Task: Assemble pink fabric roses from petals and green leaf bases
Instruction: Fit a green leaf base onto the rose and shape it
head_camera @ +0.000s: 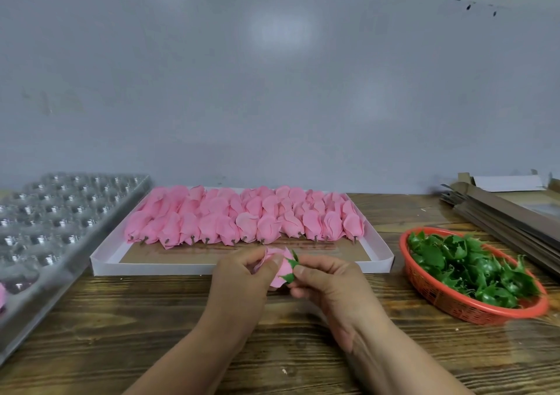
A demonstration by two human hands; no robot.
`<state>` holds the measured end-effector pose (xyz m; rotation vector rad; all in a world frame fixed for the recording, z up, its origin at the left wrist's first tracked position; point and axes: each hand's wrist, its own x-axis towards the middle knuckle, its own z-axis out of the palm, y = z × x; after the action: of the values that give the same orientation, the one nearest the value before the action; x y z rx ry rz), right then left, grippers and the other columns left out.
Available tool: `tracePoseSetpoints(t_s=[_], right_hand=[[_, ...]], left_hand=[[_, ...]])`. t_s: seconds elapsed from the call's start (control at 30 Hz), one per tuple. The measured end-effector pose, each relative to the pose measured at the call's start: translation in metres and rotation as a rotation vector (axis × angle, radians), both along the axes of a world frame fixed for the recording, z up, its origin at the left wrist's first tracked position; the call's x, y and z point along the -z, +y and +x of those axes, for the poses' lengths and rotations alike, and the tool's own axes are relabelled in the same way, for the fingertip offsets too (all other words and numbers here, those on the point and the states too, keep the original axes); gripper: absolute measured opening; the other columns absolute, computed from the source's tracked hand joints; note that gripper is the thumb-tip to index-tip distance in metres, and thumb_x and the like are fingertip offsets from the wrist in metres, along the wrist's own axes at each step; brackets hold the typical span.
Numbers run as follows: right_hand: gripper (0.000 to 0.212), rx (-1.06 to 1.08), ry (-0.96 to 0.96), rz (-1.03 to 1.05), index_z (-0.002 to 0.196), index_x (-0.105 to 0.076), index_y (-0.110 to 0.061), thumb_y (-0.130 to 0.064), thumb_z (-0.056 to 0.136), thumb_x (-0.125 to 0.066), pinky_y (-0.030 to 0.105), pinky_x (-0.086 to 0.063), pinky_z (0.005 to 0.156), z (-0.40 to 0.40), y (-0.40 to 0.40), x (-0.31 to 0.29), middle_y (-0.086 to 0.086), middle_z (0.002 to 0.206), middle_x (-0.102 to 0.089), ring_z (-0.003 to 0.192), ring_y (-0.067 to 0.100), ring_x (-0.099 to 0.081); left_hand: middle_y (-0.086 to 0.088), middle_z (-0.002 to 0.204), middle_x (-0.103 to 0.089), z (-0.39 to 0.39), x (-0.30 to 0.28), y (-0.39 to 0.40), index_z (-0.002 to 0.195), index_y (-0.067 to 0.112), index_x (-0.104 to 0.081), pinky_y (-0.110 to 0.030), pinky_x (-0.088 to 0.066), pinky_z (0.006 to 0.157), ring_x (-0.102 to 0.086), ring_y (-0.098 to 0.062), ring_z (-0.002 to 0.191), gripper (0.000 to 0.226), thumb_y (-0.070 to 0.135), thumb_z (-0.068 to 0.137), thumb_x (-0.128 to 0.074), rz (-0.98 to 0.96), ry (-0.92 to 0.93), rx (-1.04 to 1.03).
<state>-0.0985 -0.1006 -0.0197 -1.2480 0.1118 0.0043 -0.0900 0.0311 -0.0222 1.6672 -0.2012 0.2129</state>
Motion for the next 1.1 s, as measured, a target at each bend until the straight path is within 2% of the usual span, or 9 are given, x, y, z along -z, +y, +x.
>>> tracePoseSetpoints(t_s=[0.1, 0.23, 0.37, 0.43, 0.57, 0.7, 0.9, 1.0, 1.1], right_hand=[[0.015, 0.018, -0.049, 0.026, 0.075, -0.071, -0.002, 0.011, 0.075, -0.063, 0.017, -0.050, 0.047, 0.0019, -0.0007, 0.0004, 0.012, 0.062, -0.067, 0.049, 0.012, -0.058], [0.009, -0.032, -0.074, 0.143, 0.062, -0.074, -0.005, -0.001, 0.058, -0.067, 0.019, -0.053, 0.049, 0.0034, -0.0014, -0.0001, 0.011, 0.062, -0.067, 0.051, 0.013, -0.062], [0.035, -0.073, -0.110, 0.081, 0.093, -0.070, -0.002, -0.005, 0.058, -0.070, 0.021, -0.054, 0.052, 0.0007, -0.0008, 0.0022, 0.013, 0.076, -0.072, 0.061, 0.016, -0.067], [0.039, -0.057, -0.157, 0.032, 0.099, -0.067, -0.002, -0.006, 0.060, -0.070, 0.020, -0.054, 0.052, 0.0001, -0.0006, 0.0017, 0.013, 0.080, -0.073, 0.062, 0.016, -0.068], [0.027, 0.000, -0.223, -0.047, 0.092, -0.069, -0.007, 0.007, 0.069, -0.069, 0.020, -0.052, 0.054, 0.0008, -0.0032, 0.0001, 0.009, 0.080, -0.073, 0.065, 0.013, -0.066], [0.029, 0.008, -0.254, -0.123, 0.090, -0.069, -0.013, 0.011, 0.073, -0.067, 0.019, -0.052, 0.056, -0.0011, -0.0029, -0.0016, 0.004, 0.080, -0.073, 0.069, 0.011, -0.066], [0.033, -0.012, -0.296, -0.152, 0.088, -0.069, -0.015, 0.015, 0.076, -0.062, 0.019, -0.051, 0.057, -0.0016, -0.0019, -0.0012, 0.003, 0.076, -0.072, 0.068, 0.011, -0.062], [0.036, -0.011, -0.346, -0.156, 0.091, -0.069, -0.011, 0.020, 0.075, -0.060, 0.019, -0.051, 0.063, -0.0012, -0.0015, -0.0004, 0.010, 0.081, -0.069, 0.071, 0.014, -0.060], [0.035, -0.028, -0.362, -0.132, 0.092, -0.067, -0.007, 0.022, 0.074, -0.058, 0.018, -0.053, 0.068, -0.0006, -0.0022, -0.0003, 0.005, 0.082, -0.074, 0.074, 0.009, -0.067]], left_hand=[[0.004, 0.060, -0.067, -0.0018, -0.0022, -0.0018, 0.077, 0.023, -0.074, -0.014, -0.044, 0.046, -0.053, 0.005, 0.051, 0.022, 0.010, 0.090, -0.062, -0.081, 0.056, -0.009], [0.006, 0.061, -0.068, 0.0001, -0.0048, -0.0013, 0.081, 0.020, -0.072, -0.014, -0.047, 0.046, -0.057, 0.002, 0.051, 0.018, 0.012, 0.092, -0.059, -0.233, 0.154, -0.022], [0.003, 0.063, -0.068, -0.0003, -0.0056, -0.0010, 0.080, 0.016, -0.073, -0.017, -0.048, 0.048, -0.058, -0.003, 0.053, 0.021, 0.012, 0.093, -0.058, -0.343, 0.224, 0.039], [0.003, 0.065, -0.069, -0.0004, -0.0054, -0.0008, 0.083, 0.016, -0.073, -0.016, -0.046, 0.047, -0.058, -0.002, 0.053, 0.020, 0.012, 0.093, -0.057, -0.332, 0.239, 0.058], [0.005, 0.066, -0.069, 0.0001, -0.0053, 0.0004, 0.085, 0.019, -0.073, -0.014, -0.042, 0.045, -0.058, 0.001, 0.054, 0.018, 0.016, 0.093, -0.057, -0.246, 0.227, 0.049], [0.002, 0.065, -0.065, 0.0003, -0.0055, 0.0023, 0.081, 0.023, -0.074, -0.014, -0.040, 0.046, -0.051, 0.002, 0.051, 0.020, 0.019, 0.093, -0.059, -0.175, 0.184, 0.040], [0.009, 0.052, -0.057, 0.0005, -0.0054, 0.0021, 0.084, 0.016, -0.073, -0.013, -0.038, 0.043, -0.047, 0.003, 0.045, 0.018, 0.016, 0.093, -0.058, -0.189, 0.174, 0.041], [0.009, 0.056, -0.064, 0.0011, -0.0052, 0.0017, 0.086, 0.018, -0.073, -0.014, -0.041, 0.044, -0.051, 0.003, 0.048, 0.016, 0.014, 0.093, -0.059, -0.228, 0.175, 0.017], [0.006, 0.062, -0.069, 0.0011, -0.0055, 0.0016, 0.086, 0.018, -0.072, -0.015, -0.044, 0.045, -0.055, 0.002, 0.050, 0.014, 0.013, 0.091, -0.061, -0.255, 0.175, -0.003]])
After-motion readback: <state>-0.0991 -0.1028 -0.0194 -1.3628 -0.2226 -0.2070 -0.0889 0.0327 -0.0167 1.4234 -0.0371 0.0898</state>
